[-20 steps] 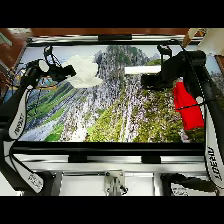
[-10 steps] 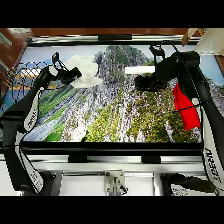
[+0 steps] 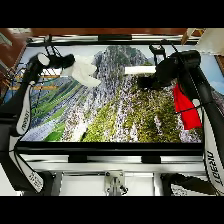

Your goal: Fold the shirts.

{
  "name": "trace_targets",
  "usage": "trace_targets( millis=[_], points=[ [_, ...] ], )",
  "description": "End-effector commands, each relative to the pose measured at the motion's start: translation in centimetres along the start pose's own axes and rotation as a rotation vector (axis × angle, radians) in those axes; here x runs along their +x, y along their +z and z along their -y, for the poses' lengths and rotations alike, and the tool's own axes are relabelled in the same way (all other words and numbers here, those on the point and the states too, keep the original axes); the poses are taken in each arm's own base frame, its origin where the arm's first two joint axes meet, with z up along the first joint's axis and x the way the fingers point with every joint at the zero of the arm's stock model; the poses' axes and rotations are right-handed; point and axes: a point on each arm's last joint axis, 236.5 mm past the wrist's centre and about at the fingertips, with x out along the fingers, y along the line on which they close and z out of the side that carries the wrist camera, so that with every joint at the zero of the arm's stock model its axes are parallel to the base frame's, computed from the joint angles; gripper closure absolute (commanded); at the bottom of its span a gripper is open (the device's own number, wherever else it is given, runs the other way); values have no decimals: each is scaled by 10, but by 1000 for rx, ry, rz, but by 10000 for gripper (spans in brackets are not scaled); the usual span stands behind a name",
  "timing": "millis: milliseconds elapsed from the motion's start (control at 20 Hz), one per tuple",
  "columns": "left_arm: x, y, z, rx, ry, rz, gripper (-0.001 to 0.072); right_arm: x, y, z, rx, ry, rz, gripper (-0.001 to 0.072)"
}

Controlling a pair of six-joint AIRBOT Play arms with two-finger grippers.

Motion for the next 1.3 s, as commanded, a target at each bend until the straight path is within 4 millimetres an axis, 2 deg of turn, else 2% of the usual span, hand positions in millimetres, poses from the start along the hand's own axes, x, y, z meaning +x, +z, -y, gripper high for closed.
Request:
trace_targets(
  millis=[0,50,150,200,250,300,350,400,450,500,600,700,750,800,850,900,950,1000,1150,1250],
  points=[
    [-121,82,84,293,-78,181,669,-47,-14,53,-82,-203,-5,262],
    [-171,101,113,329,-105,243,669,-72,-21,69,-70,-260,3,262],
    [-258,117,164,376,-166,339,669,-124,-35,88,-12,-300,67,262],
    [-287,113,184,388,-197,357,669,-150,-39,90,25,-288,129,262],
    [-306,102,199,386,-230,345,669,-172,-42,88,49,-269,189,262],
    [-316,82,212,370,-265,295,669,-194,-46,86,77,-253,250,260],
    [-315,58,222,355,-294,221,669,-210,-51,84,95,-244,292,251],
    [-305,28,230,341,-321,126,669,-224,-57,80,101,-230,324,244],
    [-290,-6,239,316,-345,16,669,-232,-64,76,106,-209,338,143],
    [-274,-41,249,295,-368,-79,668,-236,-70,69,108,-182,333,128],
    [-239,-123,272,295,-412,-241,669,-229,-79,55,101,-123,288,128],
    [-206,-202,286,262,-424,-351,668,-213,-80,44,93,-77,244,128],
    [-193,-239,287,210,-407,-422,654,-201,-82,43,93,-69,210,128],
    [-186,-266,286,155,-384,-486,459,-186,-86,44,94,-73,163,128],
    [-181,-285,286,121,-365,-542,121,-171,-89,46,96,-80,118,129],
    [-180,-295,284,110,-351,-579,-13,-154,-93,49,96,-92,71,129],
    [-183,-297,274,131,-332,-612,-13,-138,-96,51,94,-99,31,128],
    [-189,-294,256,169,-296,-646,-13,-120,-99,53,81,-106,-14,128],
    [-212,-257,158,268,-74,-698,-13,-78,-104,58,33,-116,-102,128],
    [-228,-239,103,185,36,-708,-13,-54,-105,60,23,-114,-140,128]
  ],
)
